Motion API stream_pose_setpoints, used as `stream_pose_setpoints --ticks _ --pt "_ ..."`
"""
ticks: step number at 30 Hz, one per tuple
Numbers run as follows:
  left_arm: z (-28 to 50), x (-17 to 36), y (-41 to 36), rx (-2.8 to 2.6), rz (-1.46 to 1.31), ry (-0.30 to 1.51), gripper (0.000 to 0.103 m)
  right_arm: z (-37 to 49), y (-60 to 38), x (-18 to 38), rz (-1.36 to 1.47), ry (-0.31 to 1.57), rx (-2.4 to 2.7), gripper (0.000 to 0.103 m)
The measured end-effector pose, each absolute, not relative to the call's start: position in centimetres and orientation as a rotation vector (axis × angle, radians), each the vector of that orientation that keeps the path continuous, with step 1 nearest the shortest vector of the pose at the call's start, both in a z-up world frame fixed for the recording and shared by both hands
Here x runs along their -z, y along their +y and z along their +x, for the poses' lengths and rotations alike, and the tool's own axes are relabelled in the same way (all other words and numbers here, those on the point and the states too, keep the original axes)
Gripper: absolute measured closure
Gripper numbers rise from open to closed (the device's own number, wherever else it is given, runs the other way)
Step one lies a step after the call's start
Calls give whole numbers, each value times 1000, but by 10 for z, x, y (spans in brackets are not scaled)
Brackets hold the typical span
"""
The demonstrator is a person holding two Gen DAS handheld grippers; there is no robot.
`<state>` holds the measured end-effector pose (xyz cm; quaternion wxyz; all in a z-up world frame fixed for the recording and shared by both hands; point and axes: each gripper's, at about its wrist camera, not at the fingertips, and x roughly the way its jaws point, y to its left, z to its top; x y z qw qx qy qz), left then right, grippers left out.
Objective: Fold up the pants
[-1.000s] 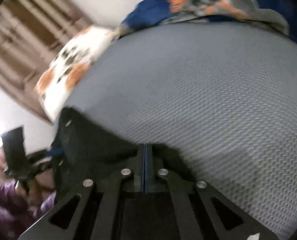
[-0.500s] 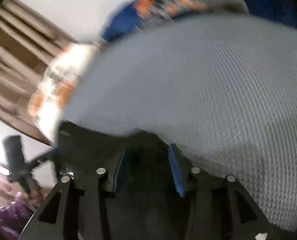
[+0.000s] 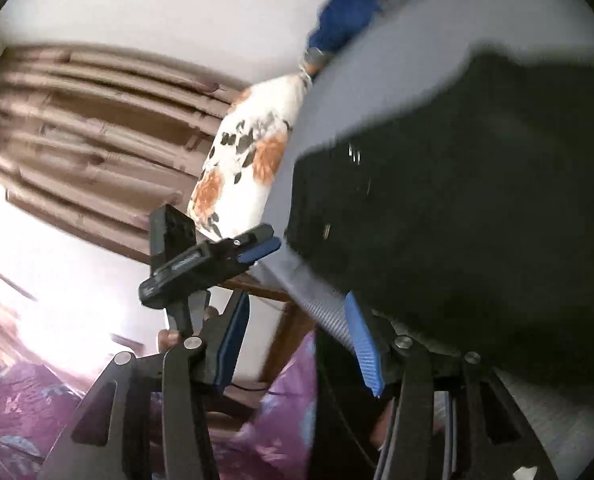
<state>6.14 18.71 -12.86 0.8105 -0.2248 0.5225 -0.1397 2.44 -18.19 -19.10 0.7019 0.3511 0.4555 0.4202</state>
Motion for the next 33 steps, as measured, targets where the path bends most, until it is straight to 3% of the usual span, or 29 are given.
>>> stream_pose_setpoints --ticks 7,25,28,29,31,33 --pt "47 157 176 429 -673 1225 42 18 -198 251 1204 1040 -719 55" --pt "71 166 161 475 -753 1224 42 18 -200 264 1275 1078 -391 62" --pt "77 161 153 479 -714 1202 42 19 -195 262 1213 1076 -369 96" --pt "78 163 152 465 -699 1206 42 18 -195 264 1208 1085 -364 97" --pt "80 168 153 452 -710 1215 50 16 -196 267 1221 1085 -372 97" --pt "80 168 153 439 -674 1223 79 13 -198 265 1217 1074 -392 97"
